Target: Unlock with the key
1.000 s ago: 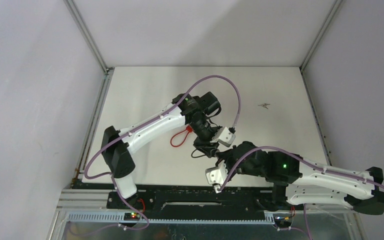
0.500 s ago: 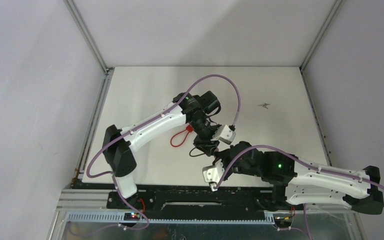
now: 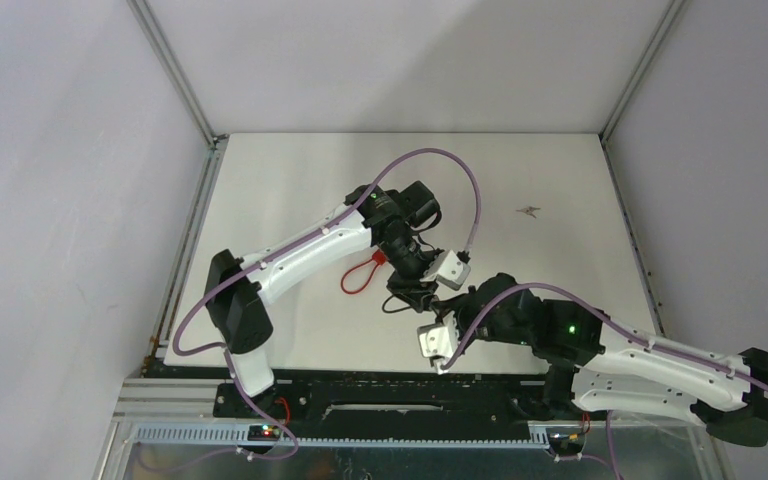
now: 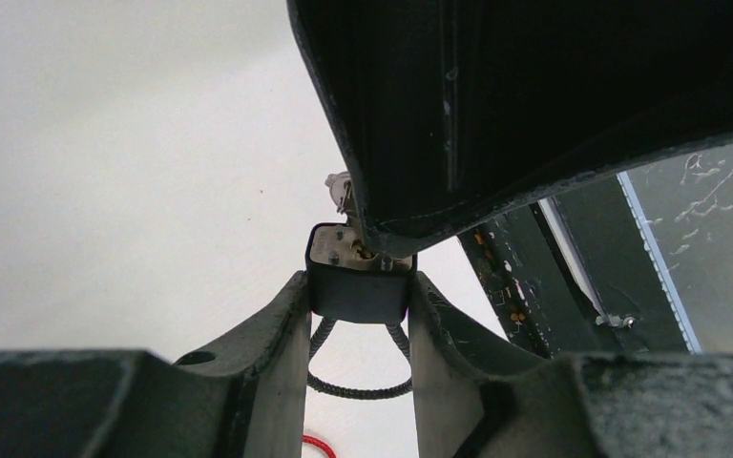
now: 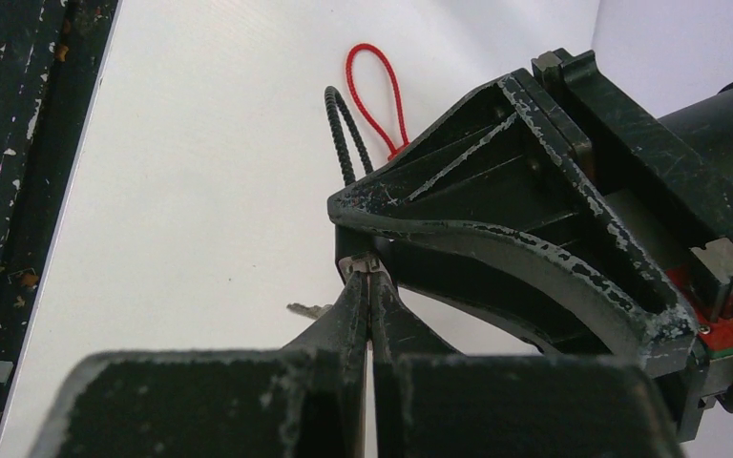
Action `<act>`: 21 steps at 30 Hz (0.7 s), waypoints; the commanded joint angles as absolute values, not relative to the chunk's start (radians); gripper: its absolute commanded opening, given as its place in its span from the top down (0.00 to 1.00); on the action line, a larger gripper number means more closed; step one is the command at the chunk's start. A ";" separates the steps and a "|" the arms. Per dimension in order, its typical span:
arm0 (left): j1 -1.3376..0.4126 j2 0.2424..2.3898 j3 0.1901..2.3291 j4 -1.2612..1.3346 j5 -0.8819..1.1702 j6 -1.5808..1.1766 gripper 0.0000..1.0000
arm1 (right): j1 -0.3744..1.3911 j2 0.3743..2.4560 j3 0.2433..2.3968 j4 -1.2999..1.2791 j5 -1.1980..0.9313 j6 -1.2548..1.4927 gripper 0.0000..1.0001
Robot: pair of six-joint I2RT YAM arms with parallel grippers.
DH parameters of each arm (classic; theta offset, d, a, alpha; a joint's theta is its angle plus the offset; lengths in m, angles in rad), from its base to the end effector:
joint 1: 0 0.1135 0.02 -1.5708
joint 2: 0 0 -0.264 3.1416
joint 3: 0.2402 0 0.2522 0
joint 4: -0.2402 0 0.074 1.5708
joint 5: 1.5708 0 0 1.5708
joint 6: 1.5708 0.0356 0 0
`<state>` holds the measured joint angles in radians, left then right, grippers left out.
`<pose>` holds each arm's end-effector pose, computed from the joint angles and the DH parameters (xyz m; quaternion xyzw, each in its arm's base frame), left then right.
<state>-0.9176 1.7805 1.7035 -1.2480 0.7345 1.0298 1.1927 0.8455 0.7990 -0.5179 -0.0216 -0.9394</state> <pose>0.1927 -0.2911 0.3153 0.7908 0.4844 -0.3494 0.1342 0.0676 0.1722 0.3010 -0.7693 0.4191 0.0703 0.4771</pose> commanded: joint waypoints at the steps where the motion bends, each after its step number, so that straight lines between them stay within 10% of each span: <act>1: -0.934 1.733 1.783 -1.222 0.897 1.020 1.00 | 1.200 0.862 0.780 -0.516 -0.023 -0.941 1.00; 21: -0.922 1.771 1.821 -1.274 0.978 1.027 1.00 | 1.305 0.843 0.659 -0.374 0.154 -1.002 1.00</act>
<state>-0.8989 1.7977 1.7248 -1.3041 0.7624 1.0222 1.2877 0.8143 0.7036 -0.4015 0.1154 -0.9840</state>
